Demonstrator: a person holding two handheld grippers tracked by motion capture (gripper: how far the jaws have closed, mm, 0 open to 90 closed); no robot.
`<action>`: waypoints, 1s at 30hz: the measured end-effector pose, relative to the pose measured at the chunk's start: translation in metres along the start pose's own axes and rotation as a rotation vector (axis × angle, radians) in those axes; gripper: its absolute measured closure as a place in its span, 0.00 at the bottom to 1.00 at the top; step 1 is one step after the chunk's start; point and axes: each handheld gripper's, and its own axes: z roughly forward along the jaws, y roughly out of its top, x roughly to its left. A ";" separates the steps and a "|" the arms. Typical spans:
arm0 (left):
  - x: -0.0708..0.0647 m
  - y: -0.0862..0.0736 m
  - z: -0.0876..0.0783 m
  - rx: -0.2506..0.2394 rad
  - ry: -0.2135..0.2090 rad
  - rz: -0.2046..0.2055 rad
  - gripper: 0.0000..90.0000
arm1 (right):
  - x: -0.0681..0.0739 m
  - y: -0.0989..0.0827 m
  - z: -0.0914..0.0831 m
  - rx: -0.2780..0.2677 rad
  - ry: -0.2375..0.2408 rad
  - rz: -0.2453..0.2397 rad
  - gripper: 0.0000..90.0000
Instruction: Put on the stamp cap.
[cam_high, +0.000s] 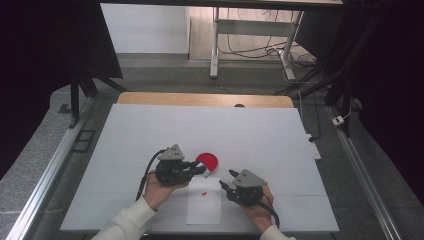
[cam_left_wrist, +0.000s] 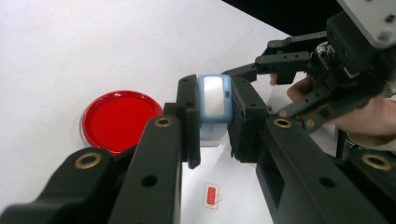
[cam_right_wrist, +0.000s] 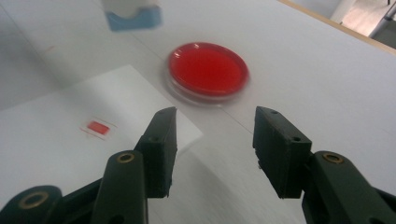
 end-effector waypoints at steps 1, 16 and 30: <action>0.000 0.000 0.000 0.000 -0.004 -0.002 0.84 | -0.003 -0.002 -0.002 0.000 -0.003 0.006 0.54; 0.004 0.001 -0.005 -0.005 0.003 0.008 0.84 | -0.048 -0.034 -0.048 0.016 -0.077 0.063 0.54; 0.007 0.004 -0.013 -0.019 0.024 0.016 0.84 | -0.079 -0.055 -0.074 0.020 -0.133 0.093 0.53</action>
